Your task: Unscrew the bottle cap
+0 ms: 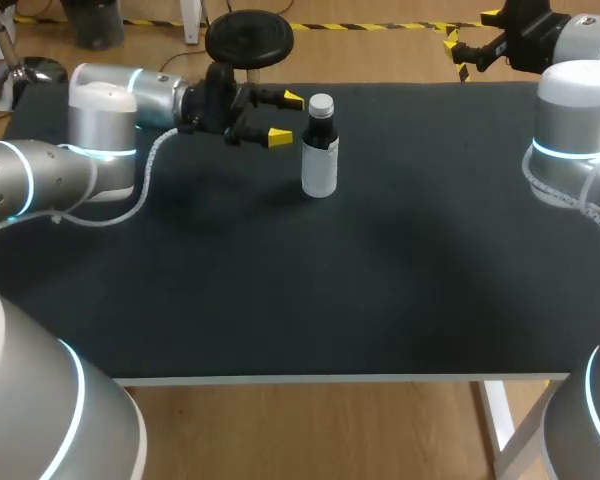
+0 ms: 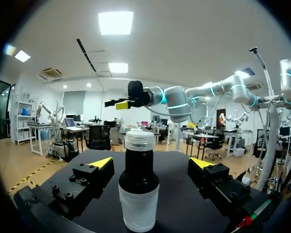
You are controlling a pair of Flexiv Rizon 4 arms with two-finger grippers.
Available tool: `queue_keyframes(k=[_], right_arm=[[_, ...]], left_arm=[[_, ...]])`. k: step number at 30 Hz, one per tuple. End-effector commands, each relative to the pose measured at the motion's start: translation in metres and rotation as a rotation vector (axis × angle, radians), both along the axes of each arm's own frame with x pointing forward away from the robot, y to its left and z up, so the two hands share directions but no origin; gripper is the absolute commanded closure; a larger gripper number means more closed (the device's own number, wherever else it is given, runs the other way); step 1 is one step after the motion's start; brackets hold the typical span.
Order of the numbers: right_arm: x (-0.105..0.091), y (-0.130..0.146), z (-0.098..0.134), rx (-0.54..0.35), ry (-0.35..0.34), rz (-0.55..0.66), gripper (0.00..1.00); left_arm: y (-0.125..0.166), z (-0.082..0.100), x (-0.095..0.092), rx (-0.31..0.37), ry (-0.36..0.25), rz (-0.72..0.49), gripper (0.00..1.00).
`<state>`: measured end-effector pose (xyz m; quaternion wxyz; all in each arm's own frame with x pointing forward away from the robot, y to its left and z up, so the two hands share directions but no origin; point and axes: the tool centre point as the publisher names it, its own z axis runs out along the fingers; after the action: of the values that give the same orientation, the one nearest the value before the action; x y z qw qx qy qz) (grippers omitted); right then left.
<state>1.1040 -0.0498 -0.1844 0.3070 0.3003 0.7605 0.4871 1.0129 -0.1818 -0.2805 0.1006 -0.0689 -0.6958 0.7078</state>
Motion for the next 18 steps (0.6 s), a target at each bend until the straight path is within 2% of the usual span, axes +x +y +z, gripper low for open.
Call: queue_keyframes(k=[1,18], right_arm=[[0.000,0.000,0.000,0.001,-0.001,0.001,0.00],[0.000,0.000,0.000,0.001,-0.001,0.001,0.00]], left_arm=[[-0.007,-0.004,0.007,-0.007,-0.002,-0.075,0.00],[-0.024,-0.007,0.010,-0.012,0.006,-0.105,0.00]])
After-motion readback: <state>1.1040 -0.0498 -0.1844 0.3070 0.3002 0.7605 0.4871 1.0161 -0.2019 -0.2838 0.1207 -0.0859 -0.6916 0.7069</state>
